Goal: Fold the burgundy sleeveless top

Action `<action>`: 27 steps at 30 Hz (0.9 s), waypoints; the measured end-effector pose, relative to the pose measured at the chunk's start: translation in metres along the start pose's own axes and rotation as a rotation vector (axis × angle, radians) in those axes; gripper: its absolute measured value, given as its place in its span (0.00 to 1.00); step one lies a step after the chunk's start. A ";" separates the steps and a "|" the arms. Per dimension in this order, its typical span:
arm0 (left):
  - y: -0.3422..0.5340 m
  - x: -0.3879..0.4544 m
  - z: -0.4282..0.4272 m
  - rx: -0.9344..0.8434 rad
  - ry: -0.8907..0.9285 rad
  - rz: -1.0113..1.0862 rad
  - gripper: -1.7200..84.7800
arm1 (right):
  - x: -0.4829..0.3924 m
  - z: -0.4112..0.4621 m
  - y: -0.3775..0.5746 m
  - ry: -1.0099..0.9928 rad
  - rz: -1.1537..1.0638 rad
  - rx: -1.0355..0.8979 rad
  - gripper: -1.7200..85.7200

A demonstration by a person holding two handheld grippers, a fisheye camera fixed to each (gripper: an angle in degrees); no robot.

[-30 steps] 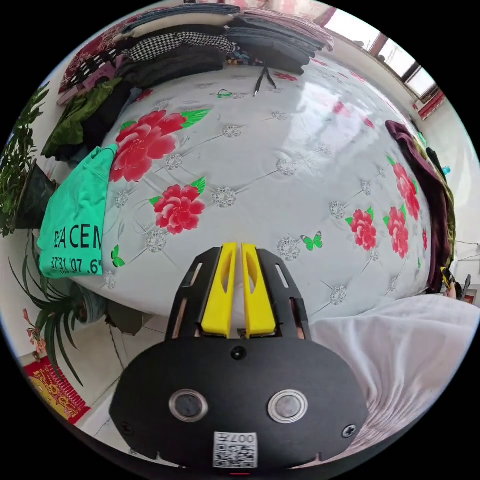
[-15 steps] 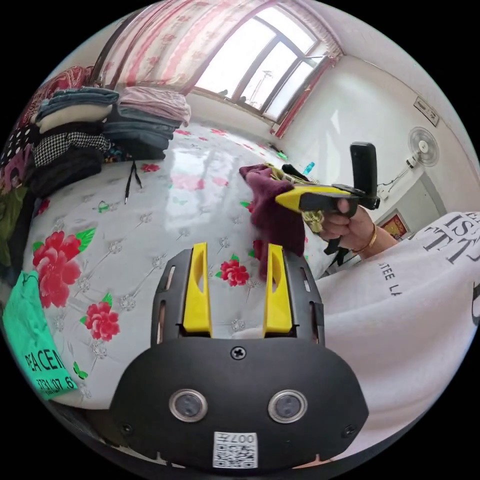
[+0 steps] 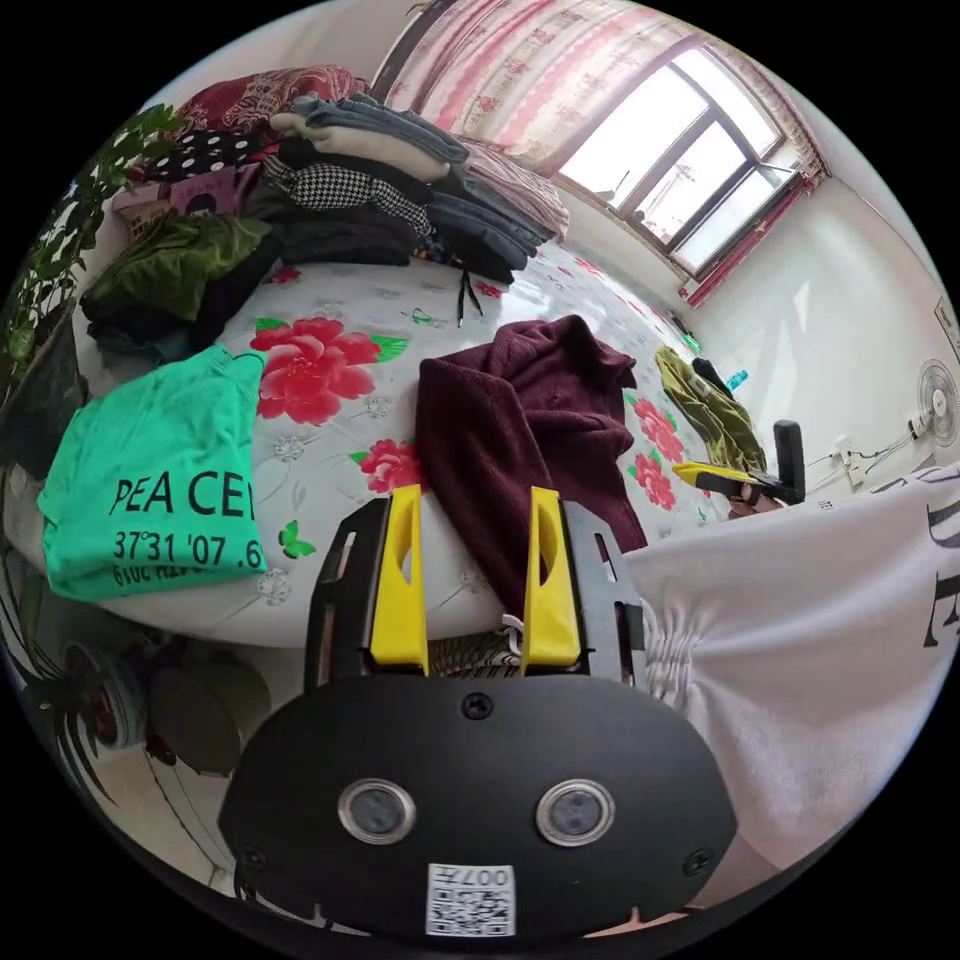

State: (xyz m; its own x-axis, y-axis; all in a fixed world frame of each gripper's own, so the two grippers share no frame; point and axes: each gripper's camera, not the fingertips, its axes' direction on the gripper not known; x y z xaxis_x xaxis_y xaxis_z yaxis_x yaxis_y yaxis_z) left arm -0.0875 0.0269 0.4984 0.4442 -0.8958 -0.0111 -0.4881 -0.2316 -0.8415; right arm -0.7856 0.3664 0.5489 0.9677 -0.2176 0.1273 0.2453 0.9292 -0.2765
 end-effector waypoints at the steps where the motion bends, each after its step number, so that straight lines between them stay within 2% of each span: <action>1: -0.006 0.004 0.001 -0.003 0.004 0.023 0.19 | 0.013 0.010 0.009 0.026 0.038 -0.014 0.07; 4: -0.038 0.037 0.021 -0.038 0.067 0.166 0.21 | 0.030 0.047 0.014 0.055 0.073 -0.068 0.08; 8: -0.072 0.088 0.107 -0.227 0.133 0.273 0.23 | 0.038 0.118 -0.014 0.050 0.065 -0.114 0.09; 10: -0.076 0.096 0.161 -0.381 0.069 0.251 0.21 | 0.040 0.159 -0.033 0.049 0.048 -0.169 0.10; 11: -0.080 0.098 0.180 -0.412 -0.046 0.245 0.15 | 0.041 0.184 -0.045 0.074 0.050 -0.204 0.09; 12: -0.086 0.105 0.178 -0.387 -0.109 0.295 0.11 | 0.040 0.187 -0.051 0.101 0.054 -0.185 0.09; 14: -0.098 0.108 0.174 -0.421 -0.109 0.316 0.08 | 0.045 0.200 -0.074 0.086 0.027 -0.265 0.09; 16: -0.101 0.101 0.155 -0.369 -0.125 0.327 0.08 | 0.055 0.193 -0.076 0.085 0.020 -0.234 0.09; 21: -0.095 0.027 0.091 -0.260 -0.128 0.061 0.08 | 0.095 0.171 -0.053 0.098 0.108 -0.125 0.10; 24: -0.085 0.007 0.067 -0.271 -0.229 0.025 0.09 | 0.109 0.185 -0.040 0.042 0.144 -0.158 0.11; 27: -0.081 0.004 0.045 -0.250 -0.233 0.020 0.14 | 0.114 0.203 -0.042 0.024 0.142 -0.174 0.12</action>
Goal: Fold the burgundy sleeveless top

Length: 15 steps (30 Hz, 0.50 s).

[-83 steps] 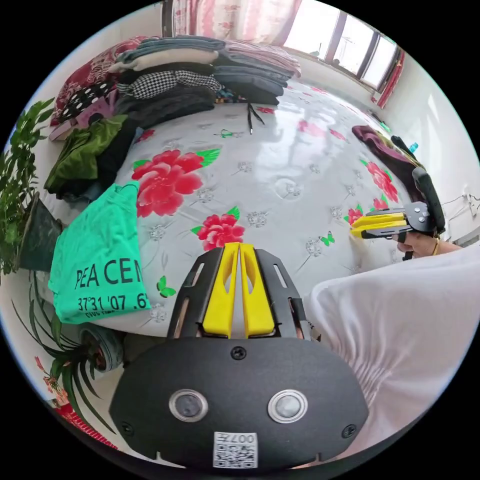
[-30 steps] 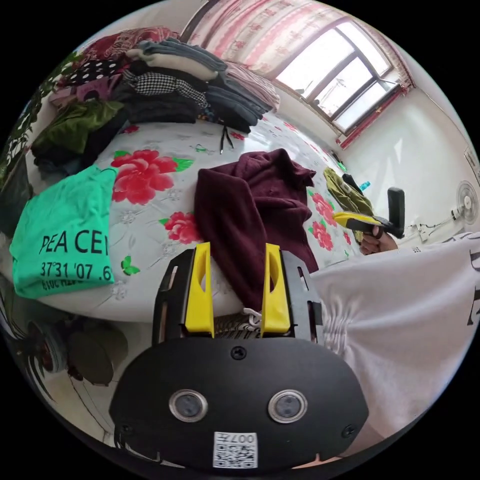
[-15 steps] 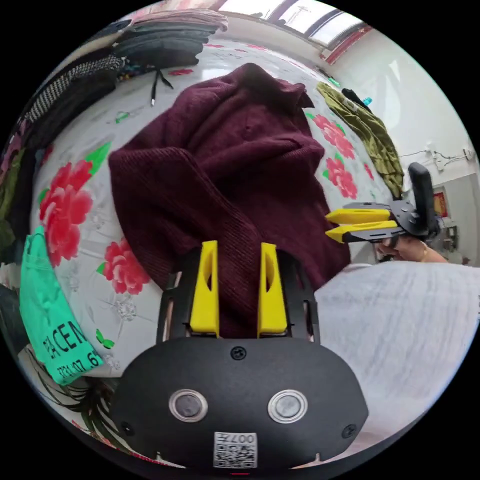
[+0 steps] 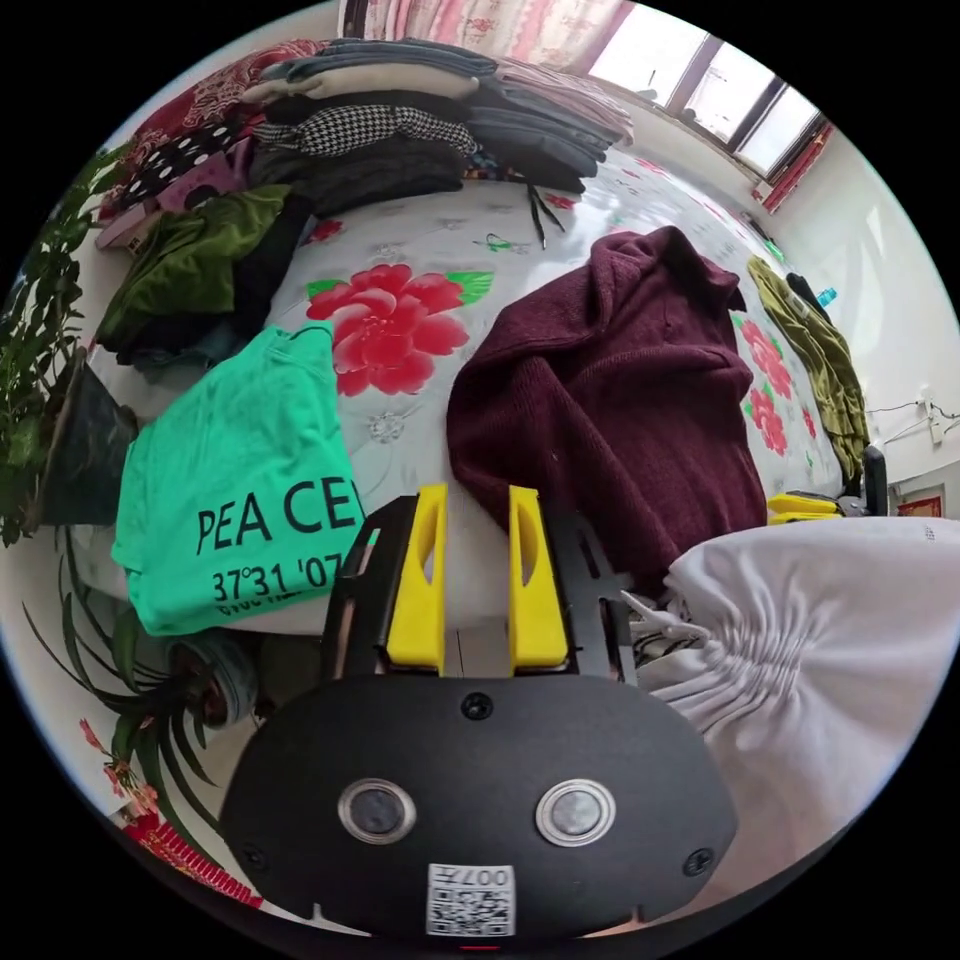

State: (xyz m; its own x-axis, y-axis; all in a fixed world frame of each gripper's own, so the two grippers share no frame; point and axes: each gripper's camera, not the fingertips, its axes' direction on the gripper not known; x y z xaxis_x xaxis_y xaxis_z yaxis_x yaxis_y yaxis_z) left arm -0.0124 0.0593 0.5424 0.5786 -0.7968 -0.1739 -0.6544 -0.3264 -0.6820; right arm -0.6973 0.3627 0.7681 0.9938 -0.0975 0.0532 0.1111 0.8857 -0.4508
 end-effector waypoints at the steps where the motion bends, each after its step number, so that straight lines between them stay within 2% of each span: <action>1: 0.001 0.000 -0.004 0.012 0.013 -0.002 0.14 | 0.001 0.003 -0.007 0.014 -0.001 -0.007 0.12; 4: 0.000 0.004 -0.009 0.027 0.063 0.009 0.17 | 0.002 0.005 -0.034 0.044 -0.039 -0.066 0.11; 7: -0.011 0.016 0.014 -0.068 0.110 0.023 0.21 | 0.001 0.004 -0.058 0.060 -0.087 -0.117 0.10; 9: -0.020 0.025 0.040 -0.171 0.051 0.011 0.21 | 0.001 0.007 -0.072 -0.032 -0.104 -0.145 0.08; 11: -0.025 0.039 0.039 -0.153 -0.100 0.050 0.19 | -0.003 0.011 -0.089 -0.033 -0.109 -0.158 0.07; 15: -0.035 0.044 0.028 -0.183 -0.094 0.058 0.14 | -0.014 0.014 -0.113 0.046 -0.203 -0.194 0.04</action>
State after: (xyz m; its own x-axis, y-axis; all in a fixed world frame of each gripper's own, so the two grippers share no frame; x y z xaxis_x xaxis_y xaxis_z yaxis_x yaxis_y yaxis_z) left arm 0.0497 0.0498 0.5389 0.5745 -0.7688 -0.2809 -0.7608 -0.3749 -0.5297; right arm -0.7235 0.2698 0.8308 0.9498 -0.2885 0.1213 0.3019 0.7427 -0.5977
